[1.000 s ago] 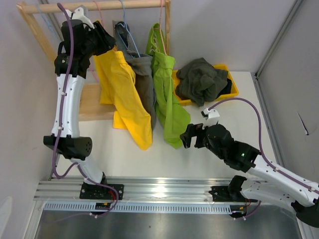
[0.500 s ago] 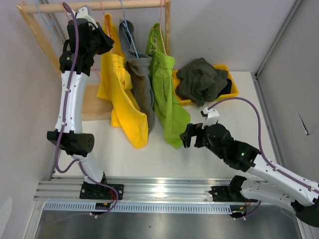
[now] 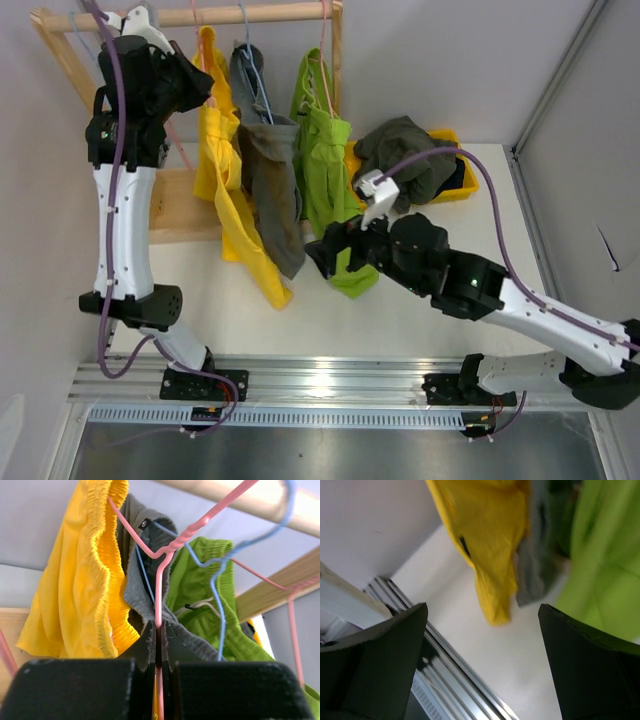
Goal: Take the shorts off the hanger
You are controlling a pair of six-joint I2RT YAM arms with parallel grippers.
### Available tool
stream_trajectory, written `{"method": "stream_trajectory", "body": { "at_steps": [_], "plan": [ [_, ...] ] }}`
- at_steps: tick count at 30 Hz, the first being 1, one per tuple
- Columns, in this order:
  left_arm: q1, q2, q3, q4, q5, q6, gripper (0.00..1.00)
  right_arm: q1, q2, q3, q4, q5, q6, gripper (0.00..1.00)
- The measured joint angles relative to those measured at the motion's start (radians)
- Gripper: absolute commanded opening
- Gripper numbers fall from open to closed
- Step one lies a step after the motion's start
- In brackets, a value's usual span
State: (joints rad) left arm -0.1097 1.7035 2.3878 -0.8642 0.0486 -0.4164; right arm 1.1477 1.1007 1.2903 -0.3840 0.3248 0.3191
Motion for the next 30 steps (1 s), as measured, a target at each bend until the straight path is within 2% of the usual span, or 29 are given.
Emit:
{"method": "stream_trajectory", "body": {
  "at_steps": [4, 12, 17, 20, 21, 22, 23, 25, 26, 30],
  "plan": [
    [0.000, -0.071, -0.010, -0.013, 0.005, -0.001, 0.00, 0.074, 0.177, 0.208, 0.028, 0.002, -0.042, 1.00],
    [-0.001, -0.127, -0.040, -0.015, 0.015, -0.002, 0.00, 0.085, 0.542, 0.572, 0.058, -0.028, -0.068, 0.99],
    [-0.001, -0.127, -0.057, -0.016, 0.031, -0.008, 0.00, 0.086, 0.732, 0.760, 0.055, -0.030, -0.069, 0.99],
    [0.000, -0.129, -0.058, -0.017, 0.041, -0.014, 0.00, 0.086, 0.803, 0.816, 0.068, -0.024, -0.069, 0.98],
    [-0.001, -0.130, -0.059, -0.018, 0.043, -0.018, 0.00, 0.086, 0.819, 0.820, 0.075, -0.017, -0.069, 0.90],
    [-0.001, -0.132, -0.061, -0.017, 0.045, -0.021, 0.00, 0.085, 0.831, 0.821, 0.079, -0.008, -0.069, 0.74],
    [-0.001, -0.135, -0.064, -0.017, 0.046, -0.021, 0.00, 0.085, 0.842, 0.821, 0.084, 0.003, -0.072, 0.45],
    [-0.001, -0.143, -0.069, -0.018, 0.050, -0.021, 0.00, 0.085, 0.858, 0.820, 0.092, 0.017, -0.074, 0.04],
    [-0.001, -0.147, -0.071, -0.019, 0.051, -0.021, 0.00, 0.085, 0.860, 0.813, 0.097, 0.027, -0.077, 0.00],
    [-0.001, -0.163, -0.083, -0.025, 0.052, -0.019, 0.00, 0.098, 0.811, 0.688, 0.164, 0.070, -0.070, 0.00]
  ]
}}
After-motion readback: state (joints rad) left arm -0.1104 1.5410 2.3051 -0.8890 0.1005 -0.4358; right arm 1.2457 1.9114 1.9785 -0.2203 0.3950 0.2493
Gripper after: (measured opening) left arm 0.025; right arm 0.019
